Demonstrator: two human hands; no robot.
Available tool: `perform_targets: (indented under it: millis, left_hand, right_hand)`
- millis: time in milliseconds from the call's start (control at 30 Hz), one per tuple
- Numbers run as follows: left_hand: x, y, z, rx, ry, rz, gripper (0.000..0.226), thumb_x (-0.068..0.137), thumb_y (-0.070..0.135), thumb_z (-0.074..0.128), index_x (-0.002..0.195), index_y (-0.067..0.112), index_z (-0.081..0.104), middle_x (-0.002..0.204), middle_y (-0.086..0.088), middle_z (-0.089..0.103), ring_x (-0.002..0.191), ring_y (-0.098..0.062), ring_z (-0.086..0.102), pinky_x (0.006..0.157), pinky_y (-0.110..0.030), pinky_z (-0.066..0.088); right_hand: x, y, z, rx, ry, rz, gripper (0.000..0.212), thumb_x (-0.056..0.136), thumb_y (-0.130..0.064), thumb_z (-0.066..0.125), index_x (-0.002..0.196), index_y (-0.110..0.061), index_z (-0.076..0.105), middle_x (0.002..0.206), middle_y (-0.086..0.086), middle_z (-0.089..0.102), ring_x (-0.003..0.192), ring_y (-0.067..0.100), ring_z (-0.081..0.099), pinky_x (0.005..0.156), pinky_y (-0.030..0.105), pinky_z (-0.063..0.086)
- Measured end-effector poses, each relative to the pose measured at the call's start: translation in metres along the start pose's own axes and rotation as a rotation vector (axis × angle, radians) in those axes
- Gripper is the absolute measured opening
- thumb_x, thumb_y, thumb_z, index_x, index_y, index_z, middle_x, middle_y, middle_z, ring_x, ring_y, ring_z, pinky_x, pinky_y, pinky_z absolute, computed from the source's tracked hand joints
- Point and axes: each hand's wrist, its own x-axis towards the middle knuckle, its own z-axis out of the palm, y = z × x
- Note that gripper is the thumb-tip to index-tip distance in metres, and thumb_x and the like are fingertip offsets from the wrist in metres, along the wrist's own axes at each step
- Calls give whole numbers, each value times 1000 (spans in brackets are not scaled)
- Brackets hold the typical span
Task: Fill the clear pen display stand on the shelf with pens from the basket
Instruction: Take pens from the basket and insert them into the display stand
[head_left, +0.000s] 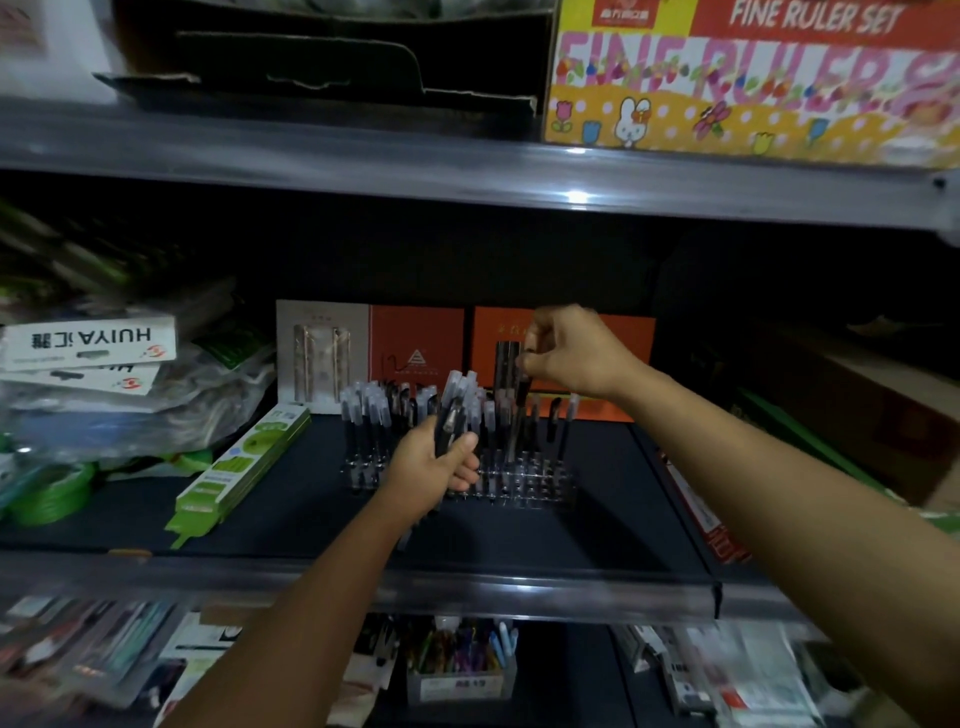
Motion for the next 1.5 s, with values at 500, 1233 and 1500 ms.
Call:
perform_targets:
  millis: [500, 1233, 1500]
  left_hand:
    - [3, -1, 5, -6, -60, 13, 4, 95, 15, 51, 99, 15, 51, 73, -10, 62, 59, -21, 62, 52, -27, 52]
    - [2, -5, 2, -16, -51, 33, 5, 95, 14, 53, 93, 17, 56, 70, -12, 64, 54, -18, 62, 50, -27, 50]
    - [-1, 2, 2, -44, -58, 51, 6, 94, 13, 53, 90, 15, 57, 68, -13, 65, 52, -18, 62, 49, -27, 50]
  right_hand:
    - [6, 17, 25, -114, -14, -3, 14, 87, -16, 69, 82, -8, 59, 69, 10, 68, 55, 22, 64, 49, 30, 49]
    - [7, 35, 59, -181, -154, -59, 9, 82, -4, 71, 79, -10, 64, 80, 3, 68, 79, 17, 67, 74, 41, 58]
    - [-1, 18, 37, 31, -194, -143, 11, 90, -10, 65, 99, -14, 70, 85, -7, 68, 77, 2, 64, 67, 11, 48]
